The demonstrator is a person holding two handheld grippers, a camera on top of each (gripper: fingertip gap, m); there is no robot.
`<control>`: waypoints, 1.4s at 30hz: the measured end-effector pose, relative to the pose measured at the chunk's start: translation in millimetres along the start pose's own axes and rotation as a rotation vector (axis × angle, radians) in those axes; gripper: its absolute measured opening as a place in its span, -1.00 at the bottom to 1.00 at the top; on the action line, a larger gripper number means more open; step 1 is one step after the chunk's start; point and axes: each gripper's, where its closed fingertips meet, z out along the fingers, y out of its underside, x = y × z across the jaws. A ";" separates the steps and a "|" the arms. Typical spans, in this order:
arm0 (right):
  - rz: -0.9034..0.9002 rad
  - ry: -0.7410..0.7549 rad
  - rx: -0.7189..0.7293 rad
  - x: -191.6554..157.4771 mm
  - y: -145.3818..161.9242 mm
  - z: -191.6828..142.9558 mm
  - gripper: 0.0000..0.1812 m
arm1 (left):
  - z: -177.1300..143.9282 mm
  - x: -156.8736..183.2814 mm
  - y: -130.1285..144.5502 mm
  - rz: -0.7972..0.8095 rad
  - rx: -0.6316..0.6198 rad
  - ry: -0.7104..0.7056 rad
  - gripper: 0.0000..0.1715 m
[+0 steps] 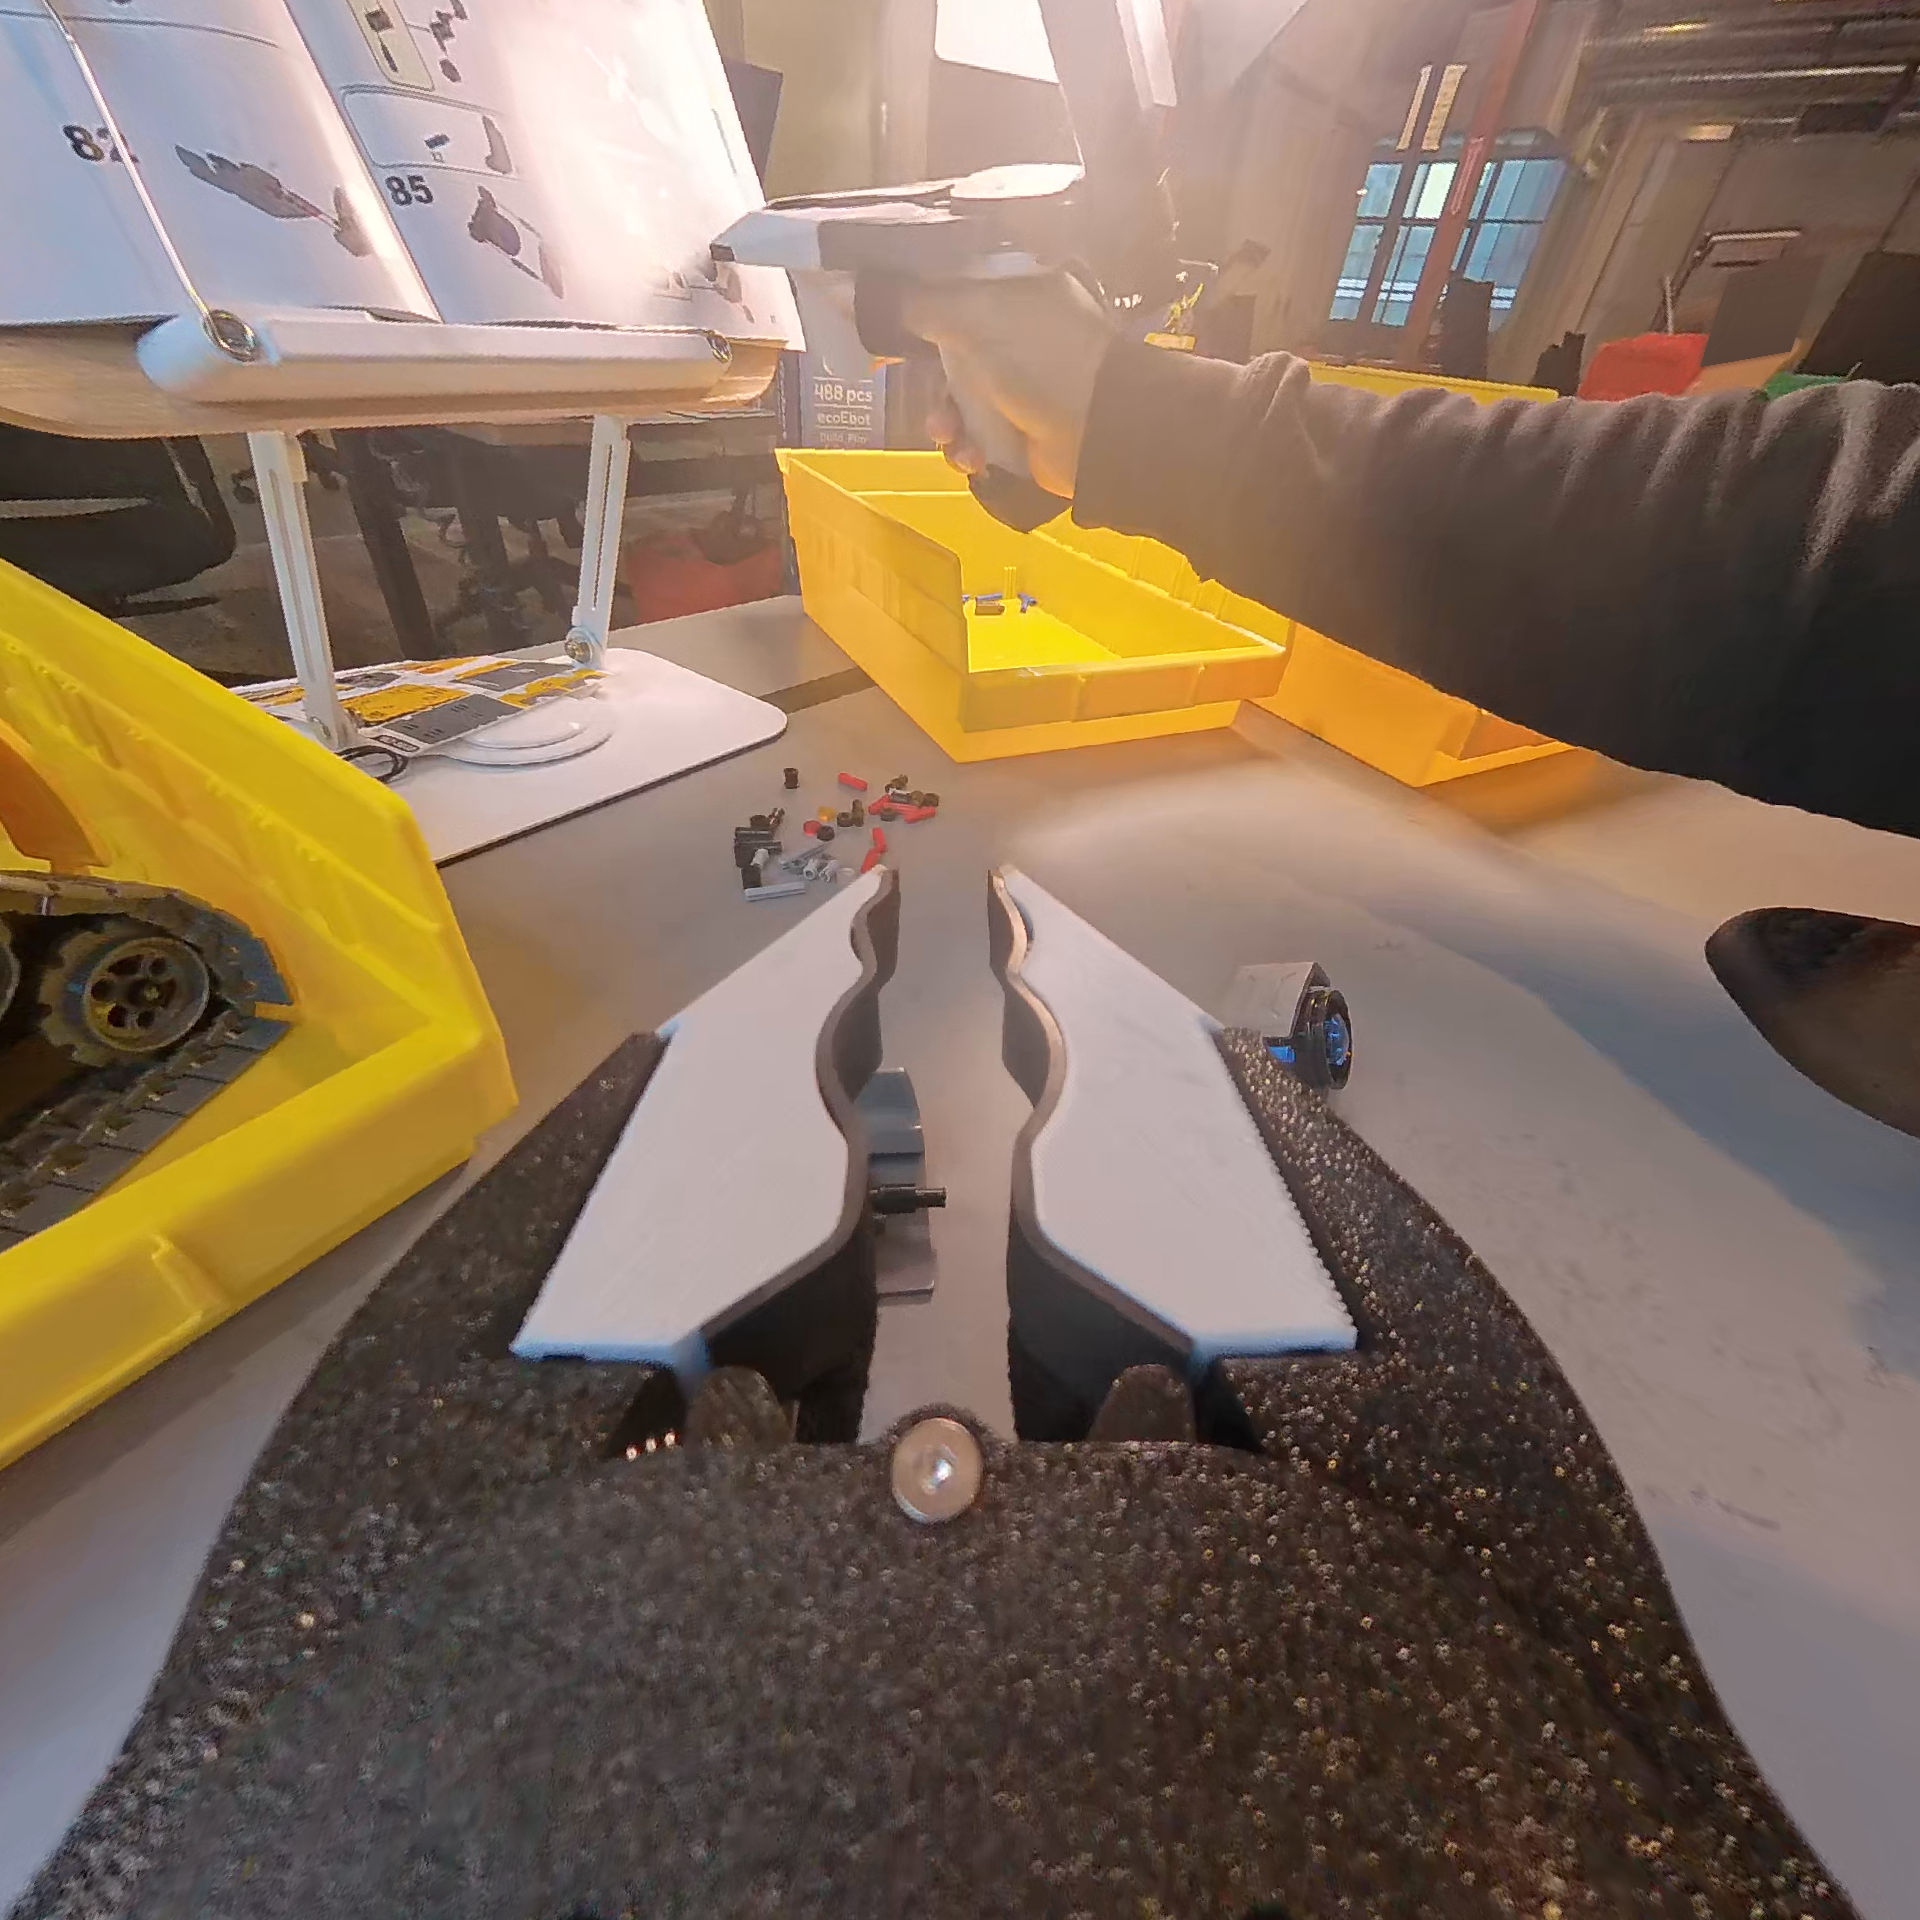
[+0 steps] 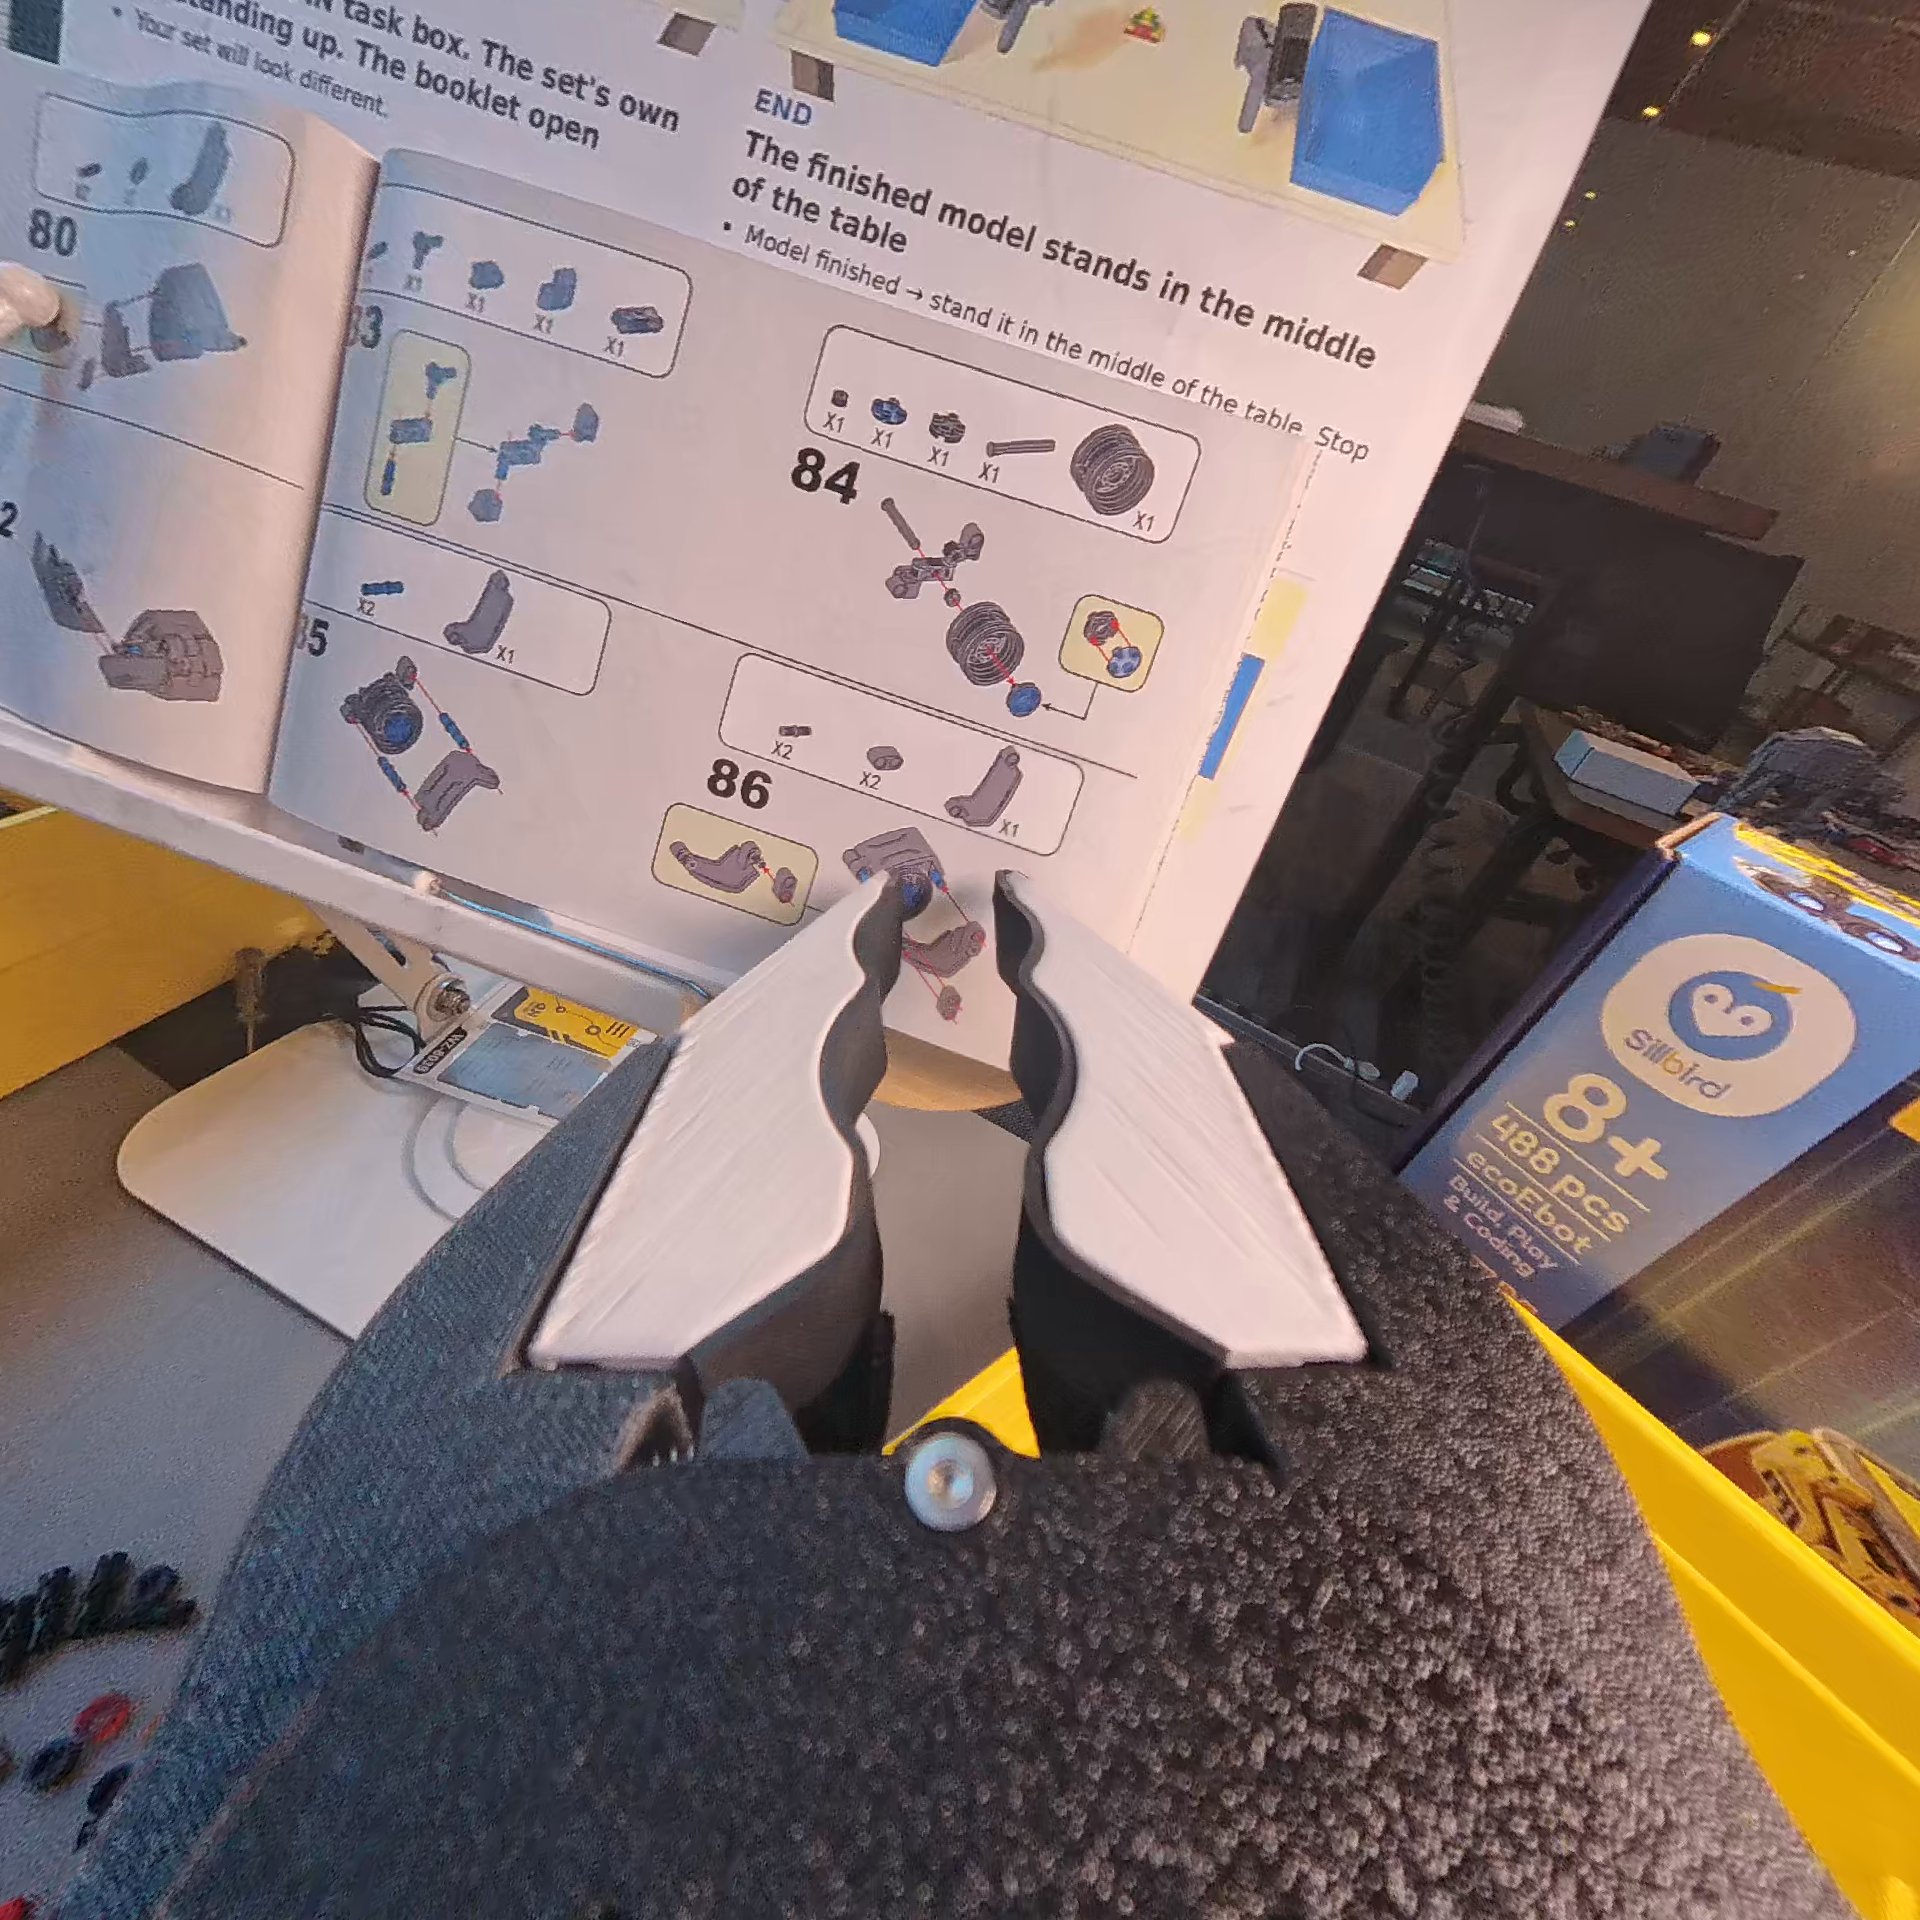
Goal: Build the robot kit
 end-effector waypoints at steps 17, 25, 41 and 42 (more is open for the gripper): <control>-0.001 -0.139 -0.018 -98.2 15.3 -110.3 -0.66 | 0.2 -5.9 -1.8 -0.005 -0.007 -0.053 -0.42; -0.097 -0.125 -0.210 -133.0 83.8 -181.1 -0.29 | -1.0 -16.9 -0.5 0.057 -0.037 -0.125 -0.15; 0.010 -0.174 -0.231 -191.2 94.3 -359.4 0.04 | -90.4 61.3 -5.9 0.001 -0.123 -0.242 0.17; 0.024 -0.174 -0.222 -193.2 92.4 -373.2 0.06 | -99.6 72.8 -4.1 0.000 -0.113 -0.254 0.18</control>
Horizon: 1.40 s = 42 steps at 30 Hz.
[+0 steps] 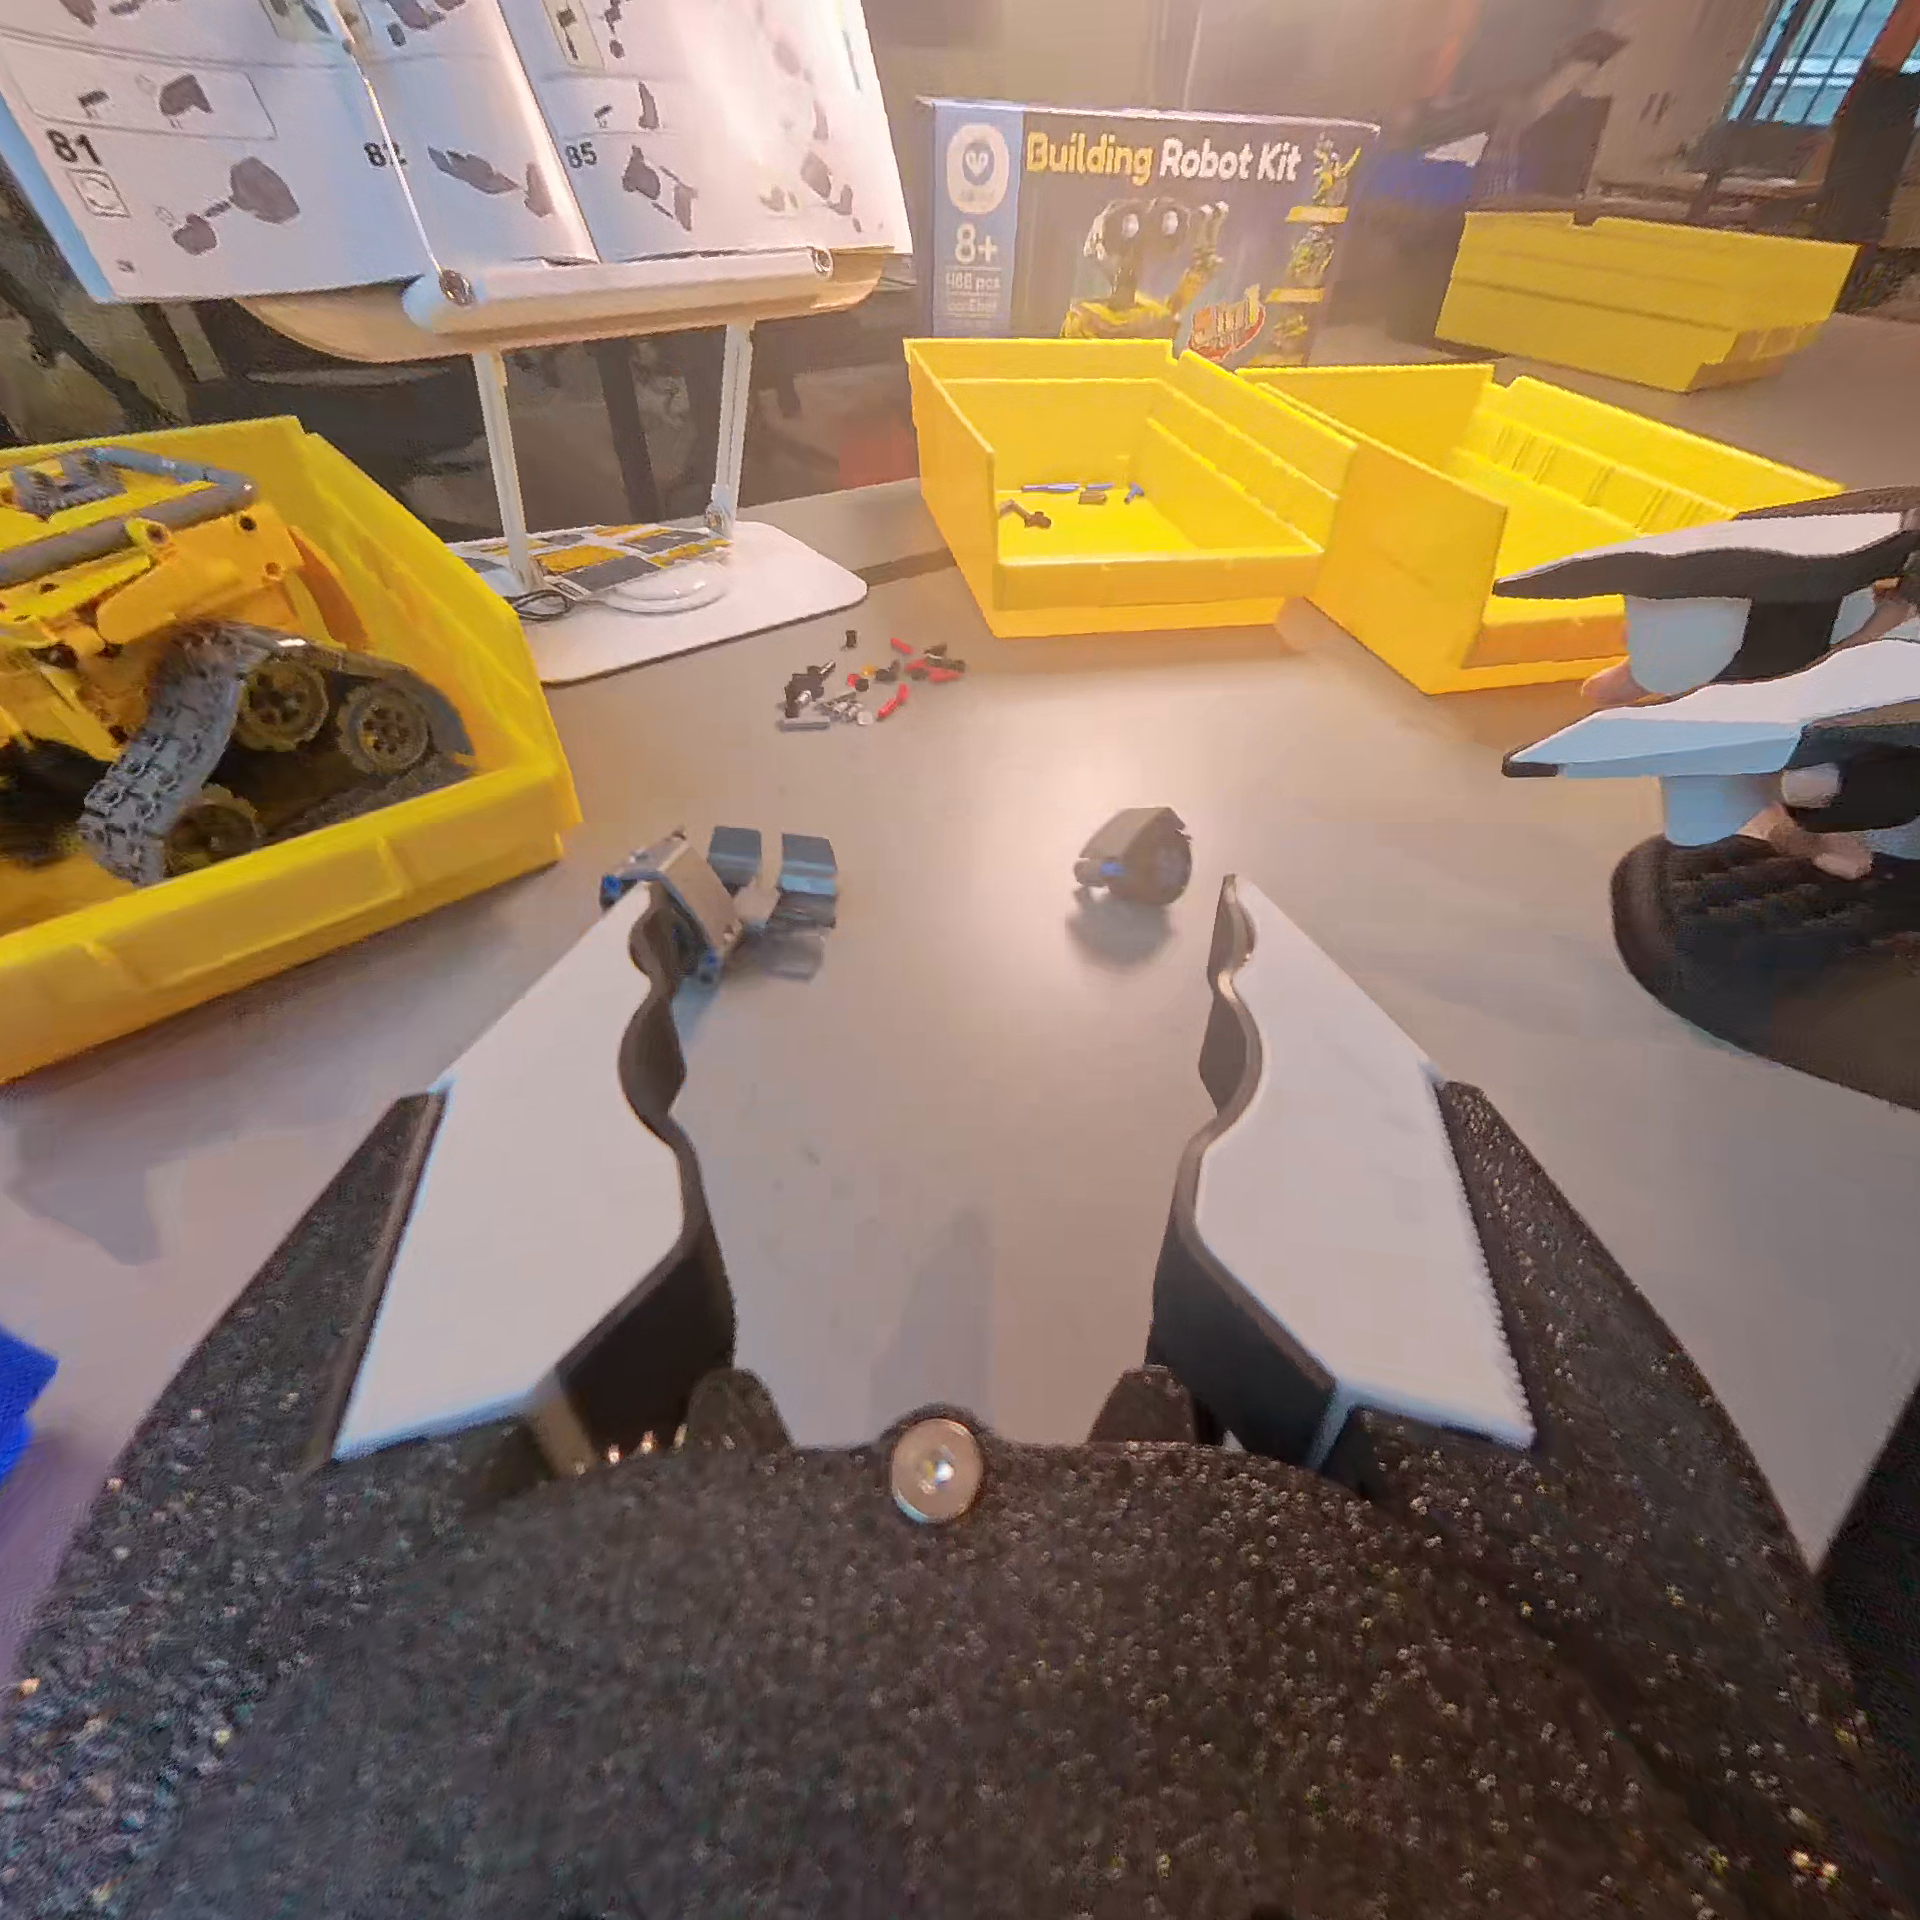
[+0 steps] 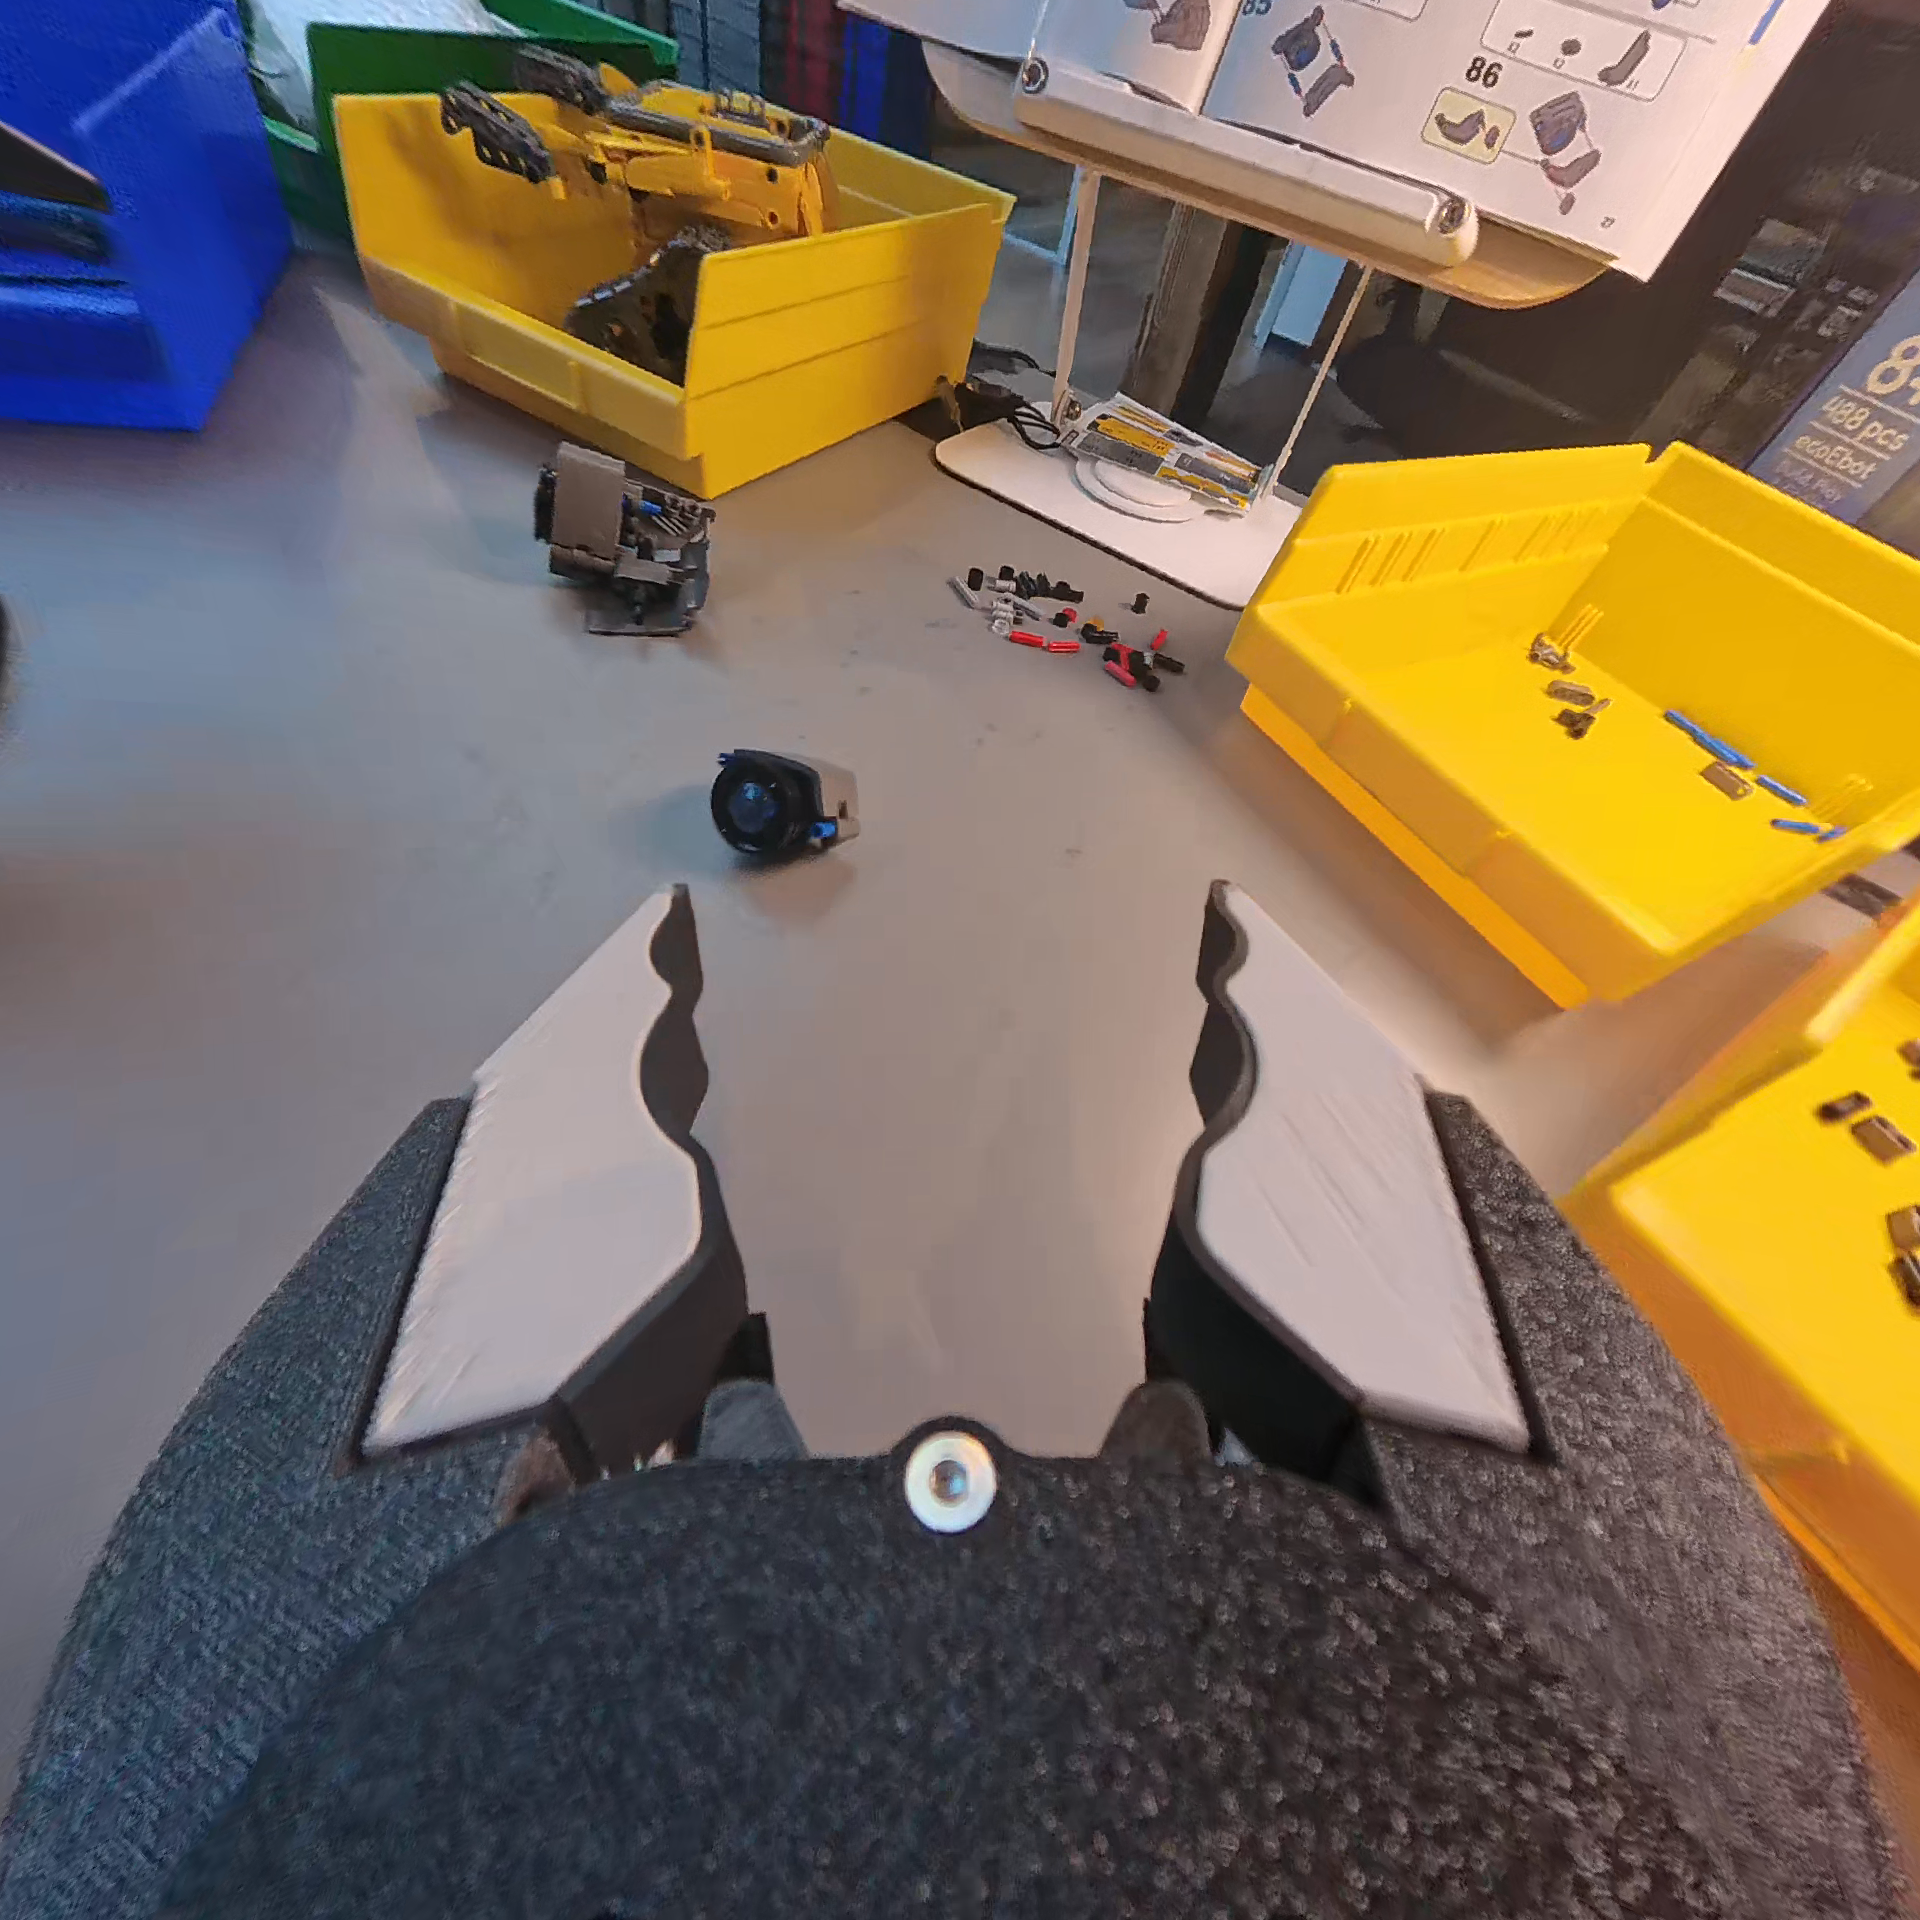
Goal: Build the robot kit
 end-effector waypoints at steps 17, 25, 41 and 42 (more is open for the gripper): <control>0.176 0.082 0.075 -15.8 32.2 -108.1 0.17 | -87.7 2.7 59.3 -0.011 -0.074 -0.205 0.32; 0.088 0.056 0.034 -31.5 22.8 -73.9 0.17 | -79.7 12.6 45.5 0.019 0.014 -0.202 0.32; 0.051 0.070 0.098 -34.5 16.1 -80.3 0.14 | -85.1 15.8 51.3 0.016 0.004 -0.208 0.29; 0.055 0.082 0.099 -31.4 16.4 -81.8 0.17 | -85.1 15.5 51.9 0.025 -0.006 -0.214 0.29</control>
